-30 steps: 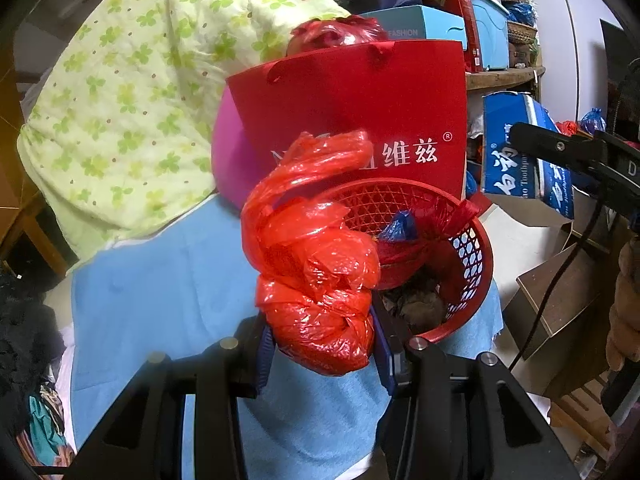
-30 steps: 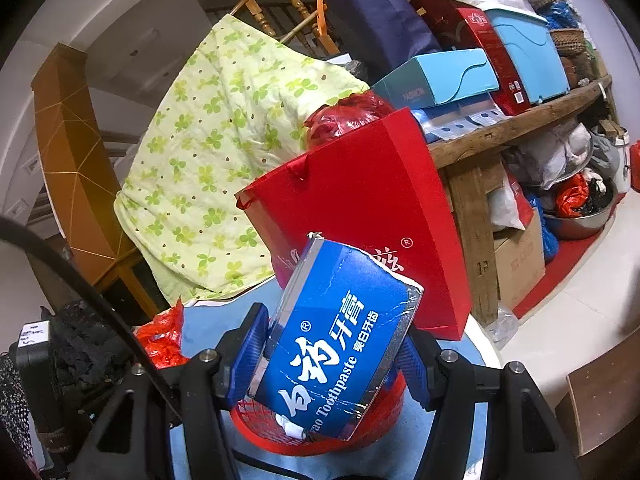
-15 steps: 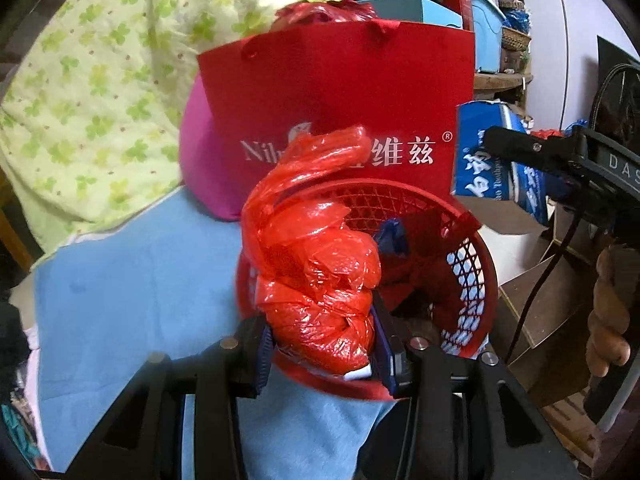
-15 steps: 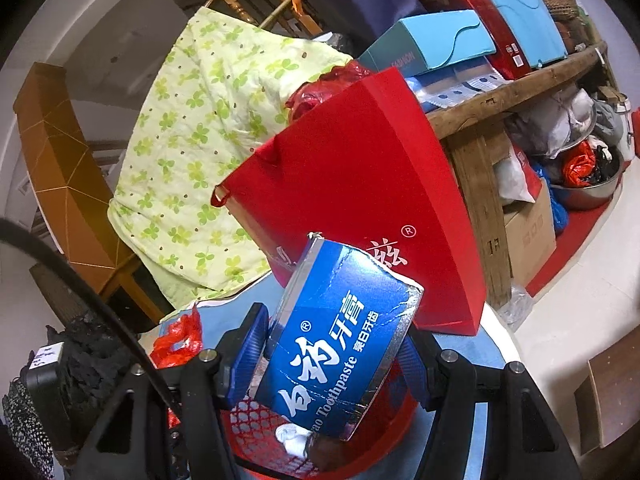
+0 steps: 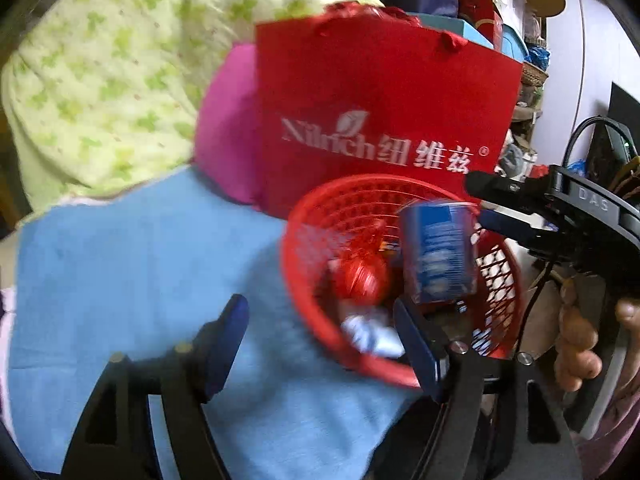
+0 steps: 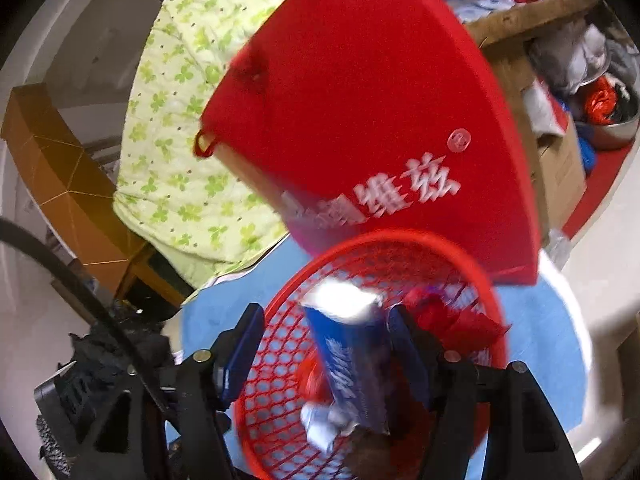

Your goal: Collect trash

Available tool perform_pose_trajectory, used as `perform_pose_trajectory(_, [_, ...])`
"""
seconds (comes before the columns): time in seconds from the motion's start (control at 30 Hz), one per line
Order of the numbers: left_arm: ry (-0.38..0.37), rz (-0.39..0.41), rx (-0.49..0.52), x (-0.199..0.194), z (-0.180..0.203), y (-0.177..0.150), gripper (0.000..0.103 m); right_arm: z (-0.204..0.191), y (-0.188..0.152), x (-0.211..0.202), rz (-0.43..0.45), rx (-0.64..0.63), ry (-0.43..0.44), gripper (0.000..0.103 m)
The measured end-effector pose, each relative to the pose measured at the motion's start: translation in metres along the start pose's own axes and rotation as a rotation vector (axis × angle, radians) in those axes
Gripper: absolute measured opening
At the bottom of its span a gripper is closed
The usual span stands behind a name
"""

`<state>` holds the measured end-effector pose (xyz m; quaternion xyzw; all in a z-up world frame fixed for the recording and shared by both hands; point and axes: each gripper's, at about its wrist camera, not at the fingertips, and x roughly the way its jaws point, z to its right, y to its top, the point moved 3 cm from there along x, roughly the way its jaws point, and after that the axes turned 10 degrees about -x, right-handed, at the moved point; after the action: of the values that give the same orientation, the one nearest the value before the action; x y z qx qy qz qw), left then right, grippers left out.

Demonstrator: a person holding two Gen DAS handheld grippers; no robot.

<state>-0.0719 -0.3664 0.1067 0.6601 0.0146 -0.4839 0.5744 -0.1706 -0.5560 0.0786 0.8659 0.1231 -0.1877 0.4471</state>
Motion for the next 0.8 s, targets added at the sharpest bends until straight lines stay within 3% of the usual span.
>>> perform_pose_trajectory(0.07, [0.057, 0.027, 0.009, -0.013, -0.009, -0.001, 0.084, -0.010, -0.005, -0.005, 0.012, -0.033, 0.003, 0.073])
perform_pose_trajectory(0.2, [0.128, 0.087, 0.009, -0.039, -0.026, 0.001, 0.086, -0.034, -0.014, -0.025, 0.038, -0.103, -0.016, 0.073])
perform_pose_trajectory(0.3, [0.179, 0.119, 0.004, -0.056, -0.033, 0.002, 0.086, -0.054, -0.022, -0.044, 0.046, -0.187, -0.080, 0.073])
perform_pose_trajectory(0.43, [0.223, 0.155, -0.023, -0.083, -0.043, 0.002, 0.095, -0.081, -0.033, -0.067, 0.036, -0.282, -0.164, 0.073])
perform_pose_trajectory(0.8, [0.355, 0.229, -0.017, -0.149, -0.050, -0.011, 0.095, -0.142, -0.062, -0.126, 0.031, -0.449, -0.230, 0.073])
